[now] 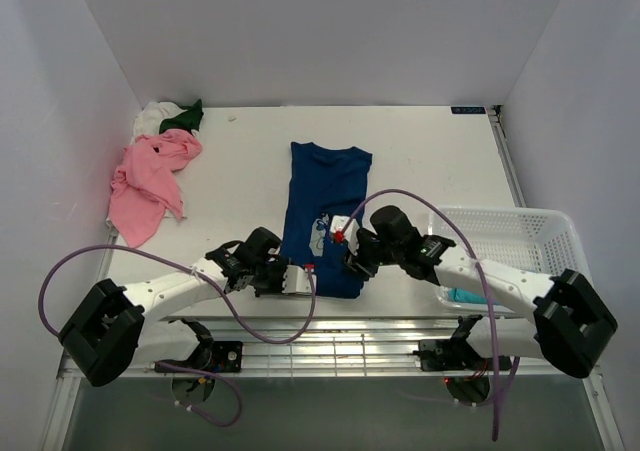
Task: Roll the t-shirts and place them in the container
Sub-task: Roll the T-shirt to the center of the board.
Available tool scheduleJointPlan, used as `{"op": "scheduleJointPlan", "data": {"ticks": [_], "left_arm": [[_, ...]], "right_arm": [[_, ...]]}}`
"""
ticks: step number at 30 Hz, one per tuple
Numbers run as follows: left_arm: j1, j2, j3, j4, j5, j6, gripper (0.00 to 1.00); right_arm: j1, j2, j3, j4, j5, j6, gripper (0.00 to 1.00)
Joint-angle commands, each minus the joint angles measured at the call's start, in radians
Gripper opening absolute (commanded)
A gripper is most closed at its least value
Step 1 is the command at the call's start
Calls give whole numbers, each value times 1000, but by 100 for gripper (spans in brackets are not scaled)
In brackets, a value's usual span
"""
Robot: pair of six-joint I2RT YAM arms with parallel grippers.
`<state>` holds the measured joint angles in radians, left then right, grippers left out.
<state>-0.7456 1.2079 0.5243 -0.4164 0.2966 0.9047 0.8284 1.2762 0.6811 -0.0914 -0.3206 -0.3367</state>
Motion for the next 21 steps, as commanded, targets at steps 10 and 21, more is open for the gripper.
{"op": "scheduleJointPlan", "data": {"ticks": [10,21], "left_arm": [[-1,-34,2,-4,-27,-38,27],[3,-51,5,-13,-33,-32,29]], "right_arm": [[173,-164,-153,-8,112,-331,67],[186,-3,-110,24,203,-289,69]]}}
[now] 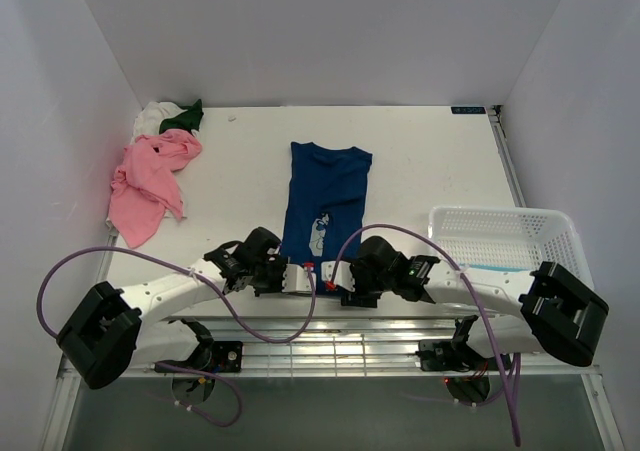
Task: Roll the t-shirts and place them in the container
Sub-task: Roll the T-shirt to the center of the board.
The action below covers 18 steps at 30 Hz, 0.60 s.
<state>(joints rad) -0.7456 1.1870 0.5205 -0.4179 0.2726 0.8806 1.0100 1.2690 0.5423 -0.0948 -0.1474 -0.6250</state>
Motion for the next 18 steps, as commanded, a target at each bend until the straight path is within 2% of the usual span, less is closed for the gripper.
{"op": "scheduleJointPlan", "data": {"ticks": [1,2,3,4,6,10,11,13,18], "left_arm": [[5,-29,10,-15,-4,-9,29],[14,-29,15,-24,3,-11,29],[21,-29,25,-35,14,-12,29],[35,-29,32,-45,48,-9,28],[52,-29,53,-105,92,10,28],[106,-21,111,-260,240,87,11],[124,3,130,-330,290,99,1],[140,40,170,-404,338,121,0],[207,164,305,-645,457,221,0]], "right_arm": [[6,25,42,23,32,-1,66],[6,38,54,4,34,8,63],[4,53,67,-11,35,14,48],[4,75,83,-23,42,19,38],[-4,82,90,-52,31,39,23],[-33,35,90,-109,-131,45,16],[-39,30,97,-129,-167,44,15],[-50,20,108,-198,-275,27,13],[-86,13,122,-289,-417,10,8]]}}
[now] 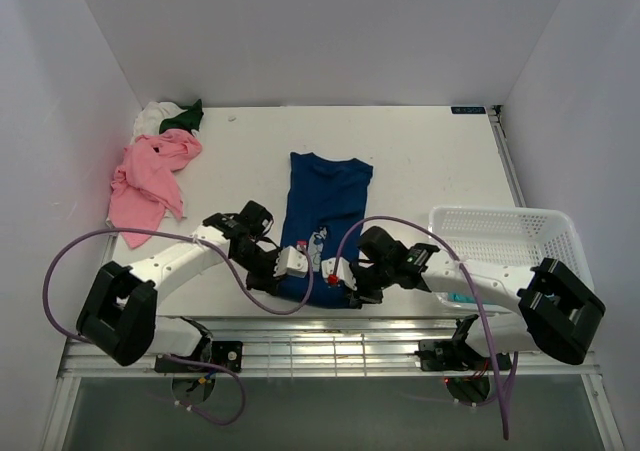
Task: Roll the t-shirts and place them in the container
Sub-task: Roll the T-shirt to the center of the board.
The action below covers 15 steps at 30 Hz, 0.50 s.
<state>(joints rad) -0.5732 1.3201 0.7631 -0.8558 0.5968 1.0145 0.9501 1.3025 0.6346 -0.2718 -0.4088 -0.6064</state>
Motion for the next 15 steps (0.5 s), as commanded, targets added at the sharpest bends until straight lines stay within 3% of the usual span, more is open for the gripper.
{"op": "scheduleJointPlan", "data": {"ticks": [1,6,10,15], "left_arm": [[56,43,71,-225,135,101,0],[111,142,157,-281,132,130,0],[113,298,229,-281,127,30,3],[134,352,269,-233,121,-50,4]], "right_arm": [[-46,-20,25,-116,-200,-1,8],[-169,6,33,-95,-254,29,9],[-195,85,88,-76,-245,56,20],[-229,107,91,-29,-190,129,30]]}}
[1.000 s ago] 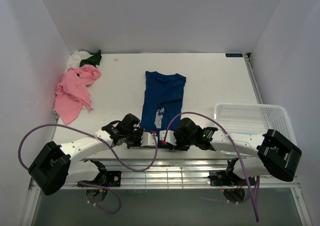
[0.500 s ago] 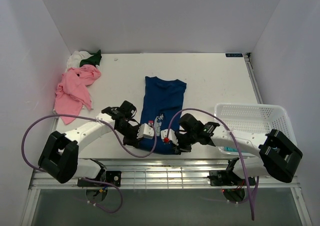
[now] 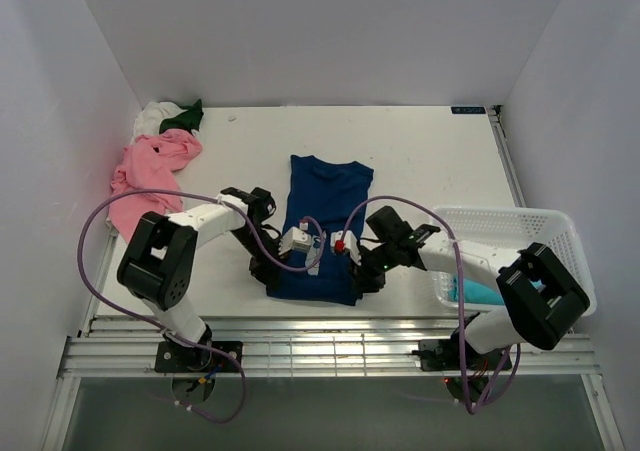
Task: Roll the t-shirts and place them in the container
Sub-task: Roll the T-shirt to the center of the board.
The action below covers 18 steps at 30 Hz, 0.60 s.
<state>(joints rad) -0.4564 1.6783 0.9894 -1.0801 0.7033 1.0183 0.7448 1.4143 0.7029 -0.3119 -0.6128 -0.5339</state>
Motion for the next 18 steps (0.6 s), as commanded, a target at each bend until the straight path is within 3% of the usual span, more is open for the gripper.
{"op": "scheduleJointPlan", "data": {"ticks": [1,7,18], "left_arm": [[25,3,69,-3,13,-81,4],[48,96,146,-3,4,-155,10],[59,184,228,-1,-24,-150,17]], "right_arm": [[-34,-17,20,19,25,69,32],[-82,-54,18,30,27,104,47],[-64,-195,41,77,122,181,53]]}}
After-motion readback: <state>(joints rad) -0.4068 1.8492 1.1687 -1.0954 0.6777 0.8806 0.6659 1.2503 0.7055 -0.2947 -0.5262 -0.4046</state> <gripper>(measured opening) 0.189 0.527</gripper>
